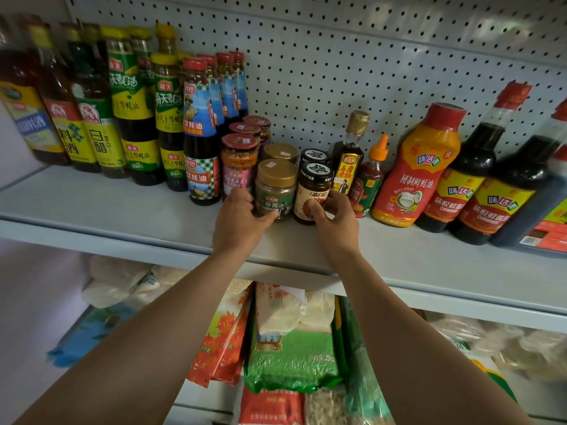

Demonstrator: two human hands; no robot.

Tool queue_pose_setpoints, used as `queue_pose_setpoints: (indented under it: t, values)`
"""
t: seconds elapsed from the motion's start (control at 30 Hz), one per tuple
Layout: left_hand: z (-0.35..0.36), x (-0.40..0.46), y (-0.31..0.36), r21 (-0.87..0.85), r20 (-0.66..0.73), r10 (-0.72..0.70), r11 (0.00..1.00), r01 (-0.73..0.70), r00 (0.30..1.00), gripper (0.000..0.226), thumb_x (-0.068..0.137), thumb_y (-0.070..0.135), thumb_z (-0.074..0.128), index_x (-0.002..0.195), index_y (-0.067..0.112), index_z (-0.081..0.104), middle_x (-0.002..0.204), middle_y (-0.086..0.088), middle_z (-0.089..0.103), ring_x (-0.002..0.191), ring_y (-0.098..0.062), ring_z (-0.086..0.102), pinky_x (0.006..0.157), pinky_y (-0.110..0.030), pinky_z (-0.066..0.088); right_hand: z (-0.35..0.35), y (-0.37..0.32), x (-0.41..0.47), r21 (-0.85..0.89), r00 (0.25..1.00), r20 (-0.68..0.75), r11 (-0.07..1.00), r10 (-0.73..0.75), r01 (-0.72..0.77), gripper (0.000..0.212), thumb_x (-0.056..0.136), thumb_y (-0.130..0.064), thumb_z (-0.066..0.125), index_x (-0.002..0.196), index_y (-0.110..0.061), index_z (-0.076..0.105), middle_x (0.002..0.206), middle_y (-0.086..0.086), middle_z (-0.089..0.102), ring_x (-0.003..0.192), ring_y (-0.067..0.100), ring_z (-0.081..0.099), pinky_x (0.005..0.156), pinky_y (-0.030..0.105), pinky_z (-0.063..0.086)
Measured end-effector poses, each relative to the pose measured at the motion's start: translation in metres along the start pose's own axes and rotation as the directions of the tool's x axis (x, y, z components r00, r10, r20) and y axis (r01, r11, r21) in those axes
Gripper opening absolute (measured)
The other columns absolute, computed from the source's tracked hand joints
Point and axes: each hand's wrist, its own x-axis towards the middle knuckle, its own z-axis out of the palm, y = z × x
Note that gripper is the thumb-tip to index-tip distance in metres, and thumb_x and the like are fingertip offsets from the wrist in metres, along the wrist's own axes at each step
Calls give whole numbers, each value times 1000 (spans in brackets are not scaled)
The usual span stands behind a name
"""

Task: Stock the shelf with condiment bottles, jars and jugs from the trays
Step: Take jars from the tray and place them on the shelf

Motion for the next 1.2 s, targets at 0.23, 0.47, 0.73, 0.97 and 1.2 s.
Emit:
queue_pose_setpoints:
  t: [0.23,0.47,0.73,0.97,1.2]
  values:
    - [1,-1,4,14,14,-20,1000,20,1000,62,65,61,80,102,22,51,93,3,61,83,-16,60,65,-32,51,-1,-2,0,-31,1000,-12,999,19,-19,50,90,-33,73,135,-16,57,123,-1,66,110,9,58,90,23,46]
    - [12,-5,18,78,-104,-71,994,80,992,73,67,64,76,113,14,51,110,-6,61,99,-25,60,79,-40,53,1,0,3,-80,1000,-18,997,17,-19,53,88,-29,75,135,-16,55,124,-1,65,113,12,59,91,24,46]
    - [16,-3,24,126,-148,-102,985,121,984,86,69,65,75,126,8,45,123,-13,58,110,-31,58,92,-45,51,6,3,10,-141,999,-43,990,7,-13,53,87,-34,76,133,-16,55,118,-5,65,105,8,57,87,23,44]
    - [19,-1,23,139,-141,-81,985,101,987,87,70,64,76,127,7,44,126,-13,57,113,-32,57,93,-46,50,8,5,12,-180,997,-73,983,10,-23,52,85,-36,77,130,-16,58,110,-8,63,102,9,59,85,23,46]
    - [16,-2,22,133,-121,-95,985,111,988,82,69,65,77,121,10,47,121,-13,59,107,-32,60,88,-47,53,9,3,9,-194,996,-79,980,27,-42,54,84,-40,77,129,-15,60,116,-3,69,107,11,62,88,24,49]
